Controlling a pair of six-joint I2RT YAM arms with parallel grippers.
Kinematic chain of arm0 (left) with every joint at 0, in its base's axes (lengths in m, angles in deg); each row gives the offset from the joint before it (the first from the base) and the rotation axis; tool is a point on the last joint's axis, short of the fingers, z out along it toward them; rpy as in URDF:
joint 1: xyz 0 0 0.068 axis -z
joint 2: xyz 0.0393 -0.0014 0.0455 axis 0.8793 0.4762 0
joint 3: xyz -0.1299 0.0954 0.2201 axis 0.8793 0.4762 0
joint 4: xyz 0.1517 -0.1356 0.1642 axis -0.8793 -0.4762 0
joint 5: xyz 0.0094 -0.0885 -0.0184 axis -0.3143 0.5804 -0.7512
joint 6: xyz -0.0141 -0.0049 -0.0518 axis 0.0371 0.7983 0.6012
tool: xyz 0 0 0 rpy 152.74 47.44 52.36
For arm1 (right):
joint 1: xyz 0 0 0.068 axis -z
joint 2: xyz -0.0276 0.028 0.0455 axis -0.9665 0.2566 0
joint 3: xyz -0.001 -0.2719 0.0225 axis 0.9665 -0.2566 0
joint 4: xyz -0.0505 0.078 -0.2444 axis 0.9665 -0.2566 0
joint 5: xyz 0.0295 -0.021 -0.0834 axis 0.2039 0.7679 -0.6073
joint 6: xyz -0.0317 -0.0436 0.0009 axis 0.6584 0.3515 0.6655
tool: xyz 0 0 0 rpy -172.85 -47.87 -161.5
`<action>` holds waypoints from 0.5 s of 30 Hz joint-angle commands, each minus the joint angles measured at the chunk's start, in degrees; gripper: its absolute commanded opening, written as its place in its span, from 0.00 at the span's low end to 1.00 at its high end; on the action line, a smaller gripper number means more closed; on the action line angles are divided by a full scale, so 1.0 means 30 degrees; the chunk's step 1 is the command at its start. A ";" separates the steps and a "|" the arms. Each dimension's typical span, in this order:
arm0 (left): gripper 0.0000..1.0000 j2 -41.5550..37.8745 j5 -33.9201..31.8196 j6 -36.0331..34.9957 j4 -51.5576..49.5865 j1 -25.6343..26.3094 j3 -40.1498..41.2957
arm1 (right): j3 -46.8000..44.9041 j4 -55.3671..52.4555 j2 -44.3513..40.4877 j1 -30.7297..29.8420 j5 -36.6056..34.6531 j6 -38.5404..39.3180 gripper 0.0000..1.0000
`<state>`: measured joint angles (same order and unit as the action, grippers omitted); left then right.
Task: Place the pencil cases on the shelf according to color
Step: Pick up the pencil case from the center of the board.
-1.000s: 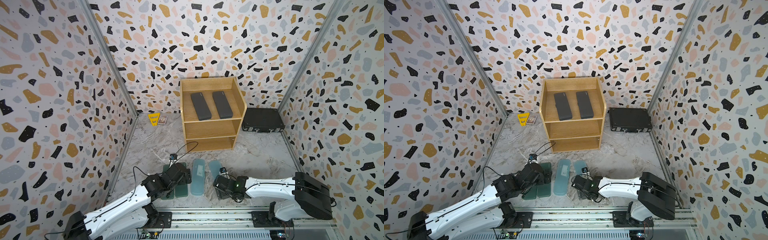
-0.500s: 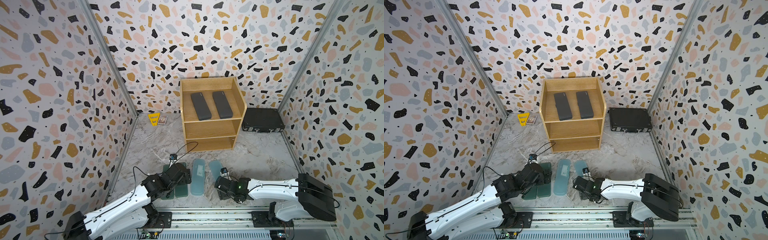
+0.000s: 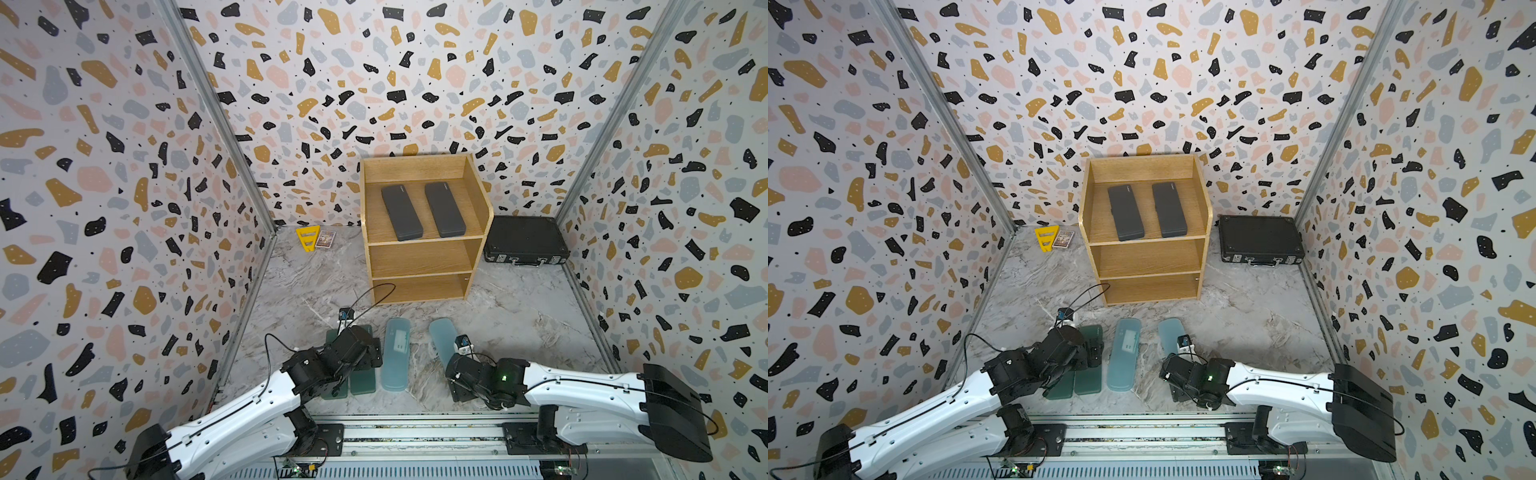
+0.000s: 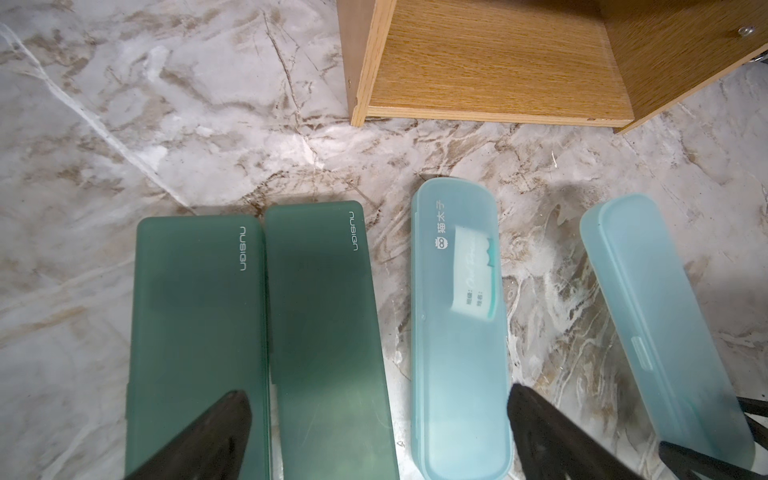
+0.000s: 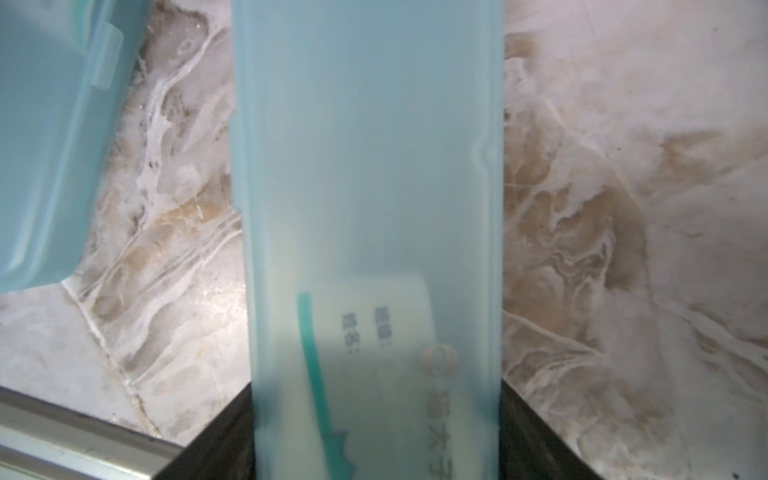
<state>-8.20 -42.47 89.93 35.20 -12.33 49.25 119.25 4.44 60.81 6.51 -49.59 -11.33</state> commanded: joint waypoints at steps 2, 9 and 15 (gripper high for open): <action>1.00 -0.0022 -0.0095 -0.0116 0.0139 -0.0084 0.0024 | 0.0994 -0.1625 -0.1133 0.0180 -0.0871 0.0230 0.36; 1.00 0.0008 0.0181 0.0019 0.0446 -0.0083 0.0242 | 0.2348 -0.2095 -0.1496 0.0982 -0.0409 0.1342 0.37; 1.00 -0.0025 0.0779 0.0109 0.1261 -0.0065 0.0587 | 0.3930 -0.2216 -0.1214 0.1916 -0.0364 0.2496 0.36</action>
<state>-8.20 -40.98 90.10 36.66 -12.33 50.17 127.47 -0.90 57.40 11.28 -50.05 -6.72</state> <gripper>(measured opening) 0.993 0.775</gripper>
